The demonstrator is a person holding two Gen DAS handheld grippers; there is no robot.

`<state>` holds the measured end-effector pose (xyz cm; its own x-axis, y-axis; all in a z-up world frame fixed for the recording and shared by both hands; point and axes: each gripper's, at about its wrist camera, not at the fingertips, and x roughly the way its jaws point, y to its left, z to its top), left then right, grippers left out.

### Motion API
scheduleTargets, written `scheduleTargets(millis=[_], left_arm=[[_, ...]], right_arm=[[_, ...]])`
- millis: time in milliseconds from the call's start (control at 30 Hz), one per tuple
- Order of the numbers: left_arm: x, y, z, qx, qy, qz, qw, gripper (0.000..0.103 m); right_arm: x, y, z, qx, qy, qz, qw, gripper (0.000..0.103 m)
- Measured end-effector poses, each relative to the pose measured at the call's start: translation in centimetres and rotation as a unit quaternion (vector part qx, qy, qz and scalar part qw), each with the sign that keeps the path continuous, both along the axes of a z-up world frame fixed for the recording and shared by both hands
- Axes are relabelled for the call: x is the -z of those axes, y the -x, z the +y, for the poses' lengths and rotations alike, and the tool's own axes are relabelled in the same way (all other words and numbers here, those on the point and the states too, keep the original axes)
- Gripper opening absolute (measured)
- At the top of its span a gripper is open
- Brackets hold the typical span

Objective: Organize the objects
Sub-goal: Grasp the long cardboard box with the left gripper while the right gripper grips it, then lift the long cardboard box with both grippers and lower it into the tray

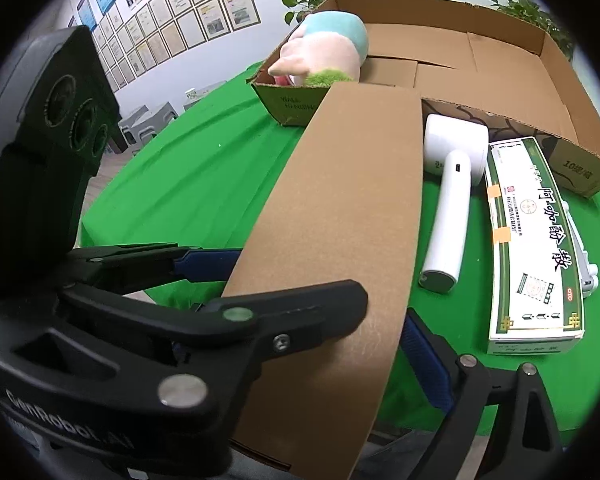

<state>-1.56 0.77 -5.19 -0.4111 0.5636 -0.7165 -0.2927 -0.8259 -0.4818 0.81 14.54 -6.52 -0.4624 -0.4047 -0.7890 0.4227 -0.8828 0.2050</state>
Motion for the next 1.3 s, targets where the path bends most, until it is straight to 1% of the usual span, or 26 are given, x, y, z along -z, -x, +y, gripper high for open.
scheduleTargets(millis=[167, 267, 333, 367, 400, 467, 500, 600, 900, 1033, 1200, 1300], left_arm=[[-1.8, -0.5, 0.4, -0.002, 0.009, 0.025, 0.9997, 0.071], [-2.9, -0.7, 0.5, 0.001, 0.010, 0.038, 0.9992, 0.071], [-3.9, -0.9, 0.9, 0.003, 0.017, 0.057, 0.9982, 0.071], [-4.5, -1.1, 0.8, 0.005, 0.019, 0.065, 0.9977, 0.070], [-4.9, -1.2, 0.9, 0.006, 0.019, 0.070, 0.9973, 0.070], [-5.8, -1.3, 1.1, 0.007, 0.019, 0.080, 0.9966, 0.070], [-6.1, -1.2, 1.2, 0.008, 0.021, 0.084, 0.9962, 0.070], [-7.2, -0.7, 1.3, 0.010, 0.024, 0.096, 0.9950, 0.070], [-10.2, 2.6, 2.1, 0.023, 0.021, 0.142, 0.9894, 0.070], [-11.7, 4.5, 2.5, 0.030, 0.020, 0.162, 0.9861, 0.070], [-13.6, 7.2, 2.6, 0.034, 0.013, 0.179, 0.9832, 0.070], [-14.7, 8.8, 2.6, 0.039, 0.014, 0.190, 0.9809, 0.070]], right_arm=[[-1.7, -0.9, 0.5, 0.010, 0.014, 0.025, 1.000, 0.093], [-2.4, -0.7, 0.6, 0.013, 0.016, 0.037, 0.999, 0.093], [-3.1, -0.3, 0.9, 0.016, 0.017, 0.047, 0.999, 0.093], [-2.7, 1.3, 0.6, 0.017, 0.017, 0.051, 0.998, 0.093], [-3.3, 1.6, 0.1, 0.017, 0.016, 0.058, 0.998, 0.093], [-4.1, 1.5, 0.1, 0.020, 0.018, 0.071, 0.997, 0.093], [-4.5, 0.7, 0.4, 0.021, 0.018, 0.075, 0.997, 0.093], [-5.0, 1.2, 0.4, 0.023, 0.019, 0.085, 0.996, 0.093], [-6.9, 2.7, 1.2, 0.032, 0.017, 0.124, 0.992, 0.093], [-8.0, 4.3, 1.4, 0.037, 0.010, 0.144, 0.989, 0.093], [-9.2, 6.1, 1.4, 0.039, 0.002, 0.162, 0.986, 0.093], [-10.2, 7.9, 1.5, 0.041, -0.003, 0.172, 0.984, 0.093]])
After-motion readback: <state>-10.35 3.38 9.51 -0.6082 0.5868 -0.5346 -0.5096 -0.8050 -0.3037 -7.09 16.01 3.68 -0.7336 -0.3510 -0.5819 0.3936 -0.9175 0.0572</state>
